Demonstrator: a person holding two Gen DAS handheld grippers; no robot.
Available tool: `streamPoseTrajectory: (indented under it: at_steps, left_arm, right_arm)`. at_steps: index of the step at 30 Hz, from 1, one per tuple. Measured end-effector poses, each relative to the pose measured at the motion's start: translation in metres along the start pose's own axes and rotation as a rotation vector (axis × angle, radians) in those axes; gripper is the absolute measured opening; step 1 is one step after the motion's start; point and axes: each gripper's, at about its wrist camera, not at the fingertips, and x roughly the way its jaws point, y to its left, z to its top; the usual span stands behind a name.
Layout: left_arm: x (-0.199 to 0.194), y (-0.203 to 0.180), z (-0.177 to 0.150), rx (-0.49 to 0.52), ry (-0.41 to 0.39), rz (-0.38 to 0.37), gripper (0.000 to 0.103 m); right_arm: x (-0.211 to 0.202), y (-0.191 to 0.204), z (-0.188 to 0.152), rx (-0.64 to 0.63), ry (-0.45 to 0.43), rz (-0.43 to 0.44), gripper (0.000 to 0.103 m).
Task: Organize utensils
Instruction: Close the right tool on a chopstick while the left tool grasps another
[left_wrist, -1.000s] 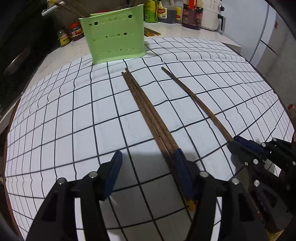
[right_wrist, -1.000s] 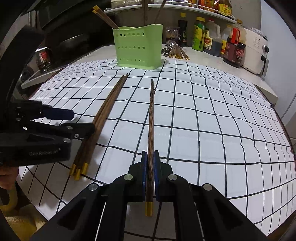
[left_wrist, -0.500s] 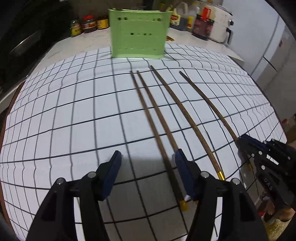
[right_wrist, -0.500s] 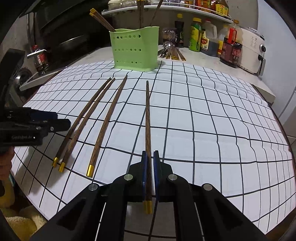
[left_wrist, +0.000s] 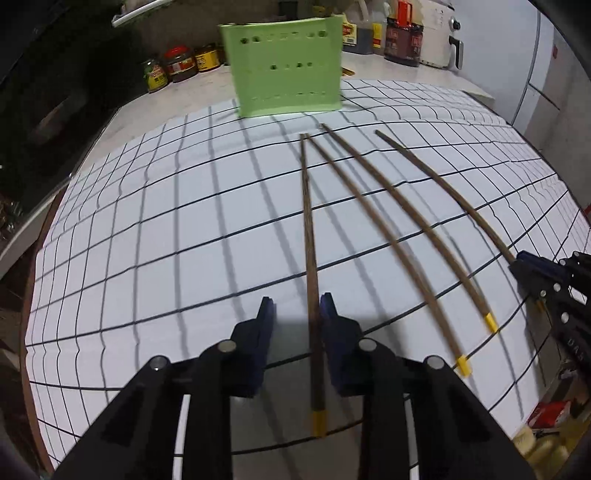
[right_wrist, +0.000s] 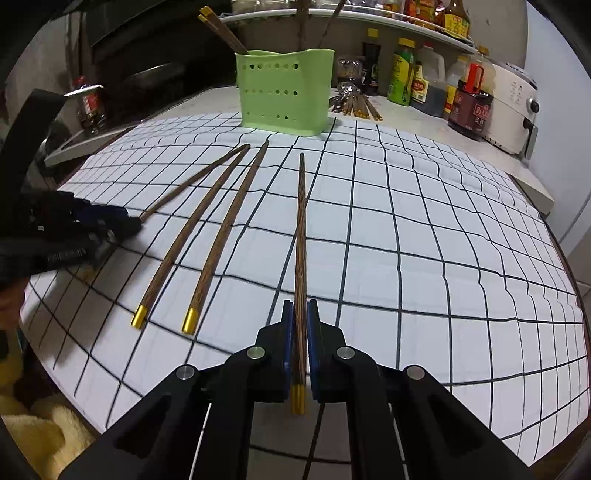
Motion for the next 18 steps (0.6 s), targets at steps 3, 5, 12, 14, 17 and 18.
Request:
streamPoseTrajectory:
  at_steps: [3,5,12,14,17,18]
  left_arm:
    - [-0.008,0.015,-0.011,0.001,-0.025,-0.058,0.026]
    - [-0.012,0.021,-0.019,0.005,-0.042,-0.105,0.027]
    - [-0.027,0.022,-0.051,0.013,-0.120,-0.159,0.033]
    - [-0.030,0.019,-0.056,-0.003,-0.143,-0.147,0.034]
    - [-0.030,0.018,-0.057,-0.044,-0.161,-0.141,0.034]
    - [-0.030,0.019,-0.057,-0.055,-0.168,-0.143,0.034]
  right_arm:
    - [-0.003,-0.009,-0.004,0.037,-0.011,0.017,0.010]
    - [-0.003,-0.014,-0.006,0.066,-0.017,0.045,0.011]
    - [-0.005,-0.018,-0.013,0.117,-0.072,0.108,0.023]
    - [-0.006,-0.014,-0.014,0.101,-0.083,0.100,0.028]
    - [-0.007,-0.008,-0.017,0.070,-0.095,0.085,0.034]
    - [-0.008,-0.006,-0.019,0.055,-0.099,0.079,0.034]
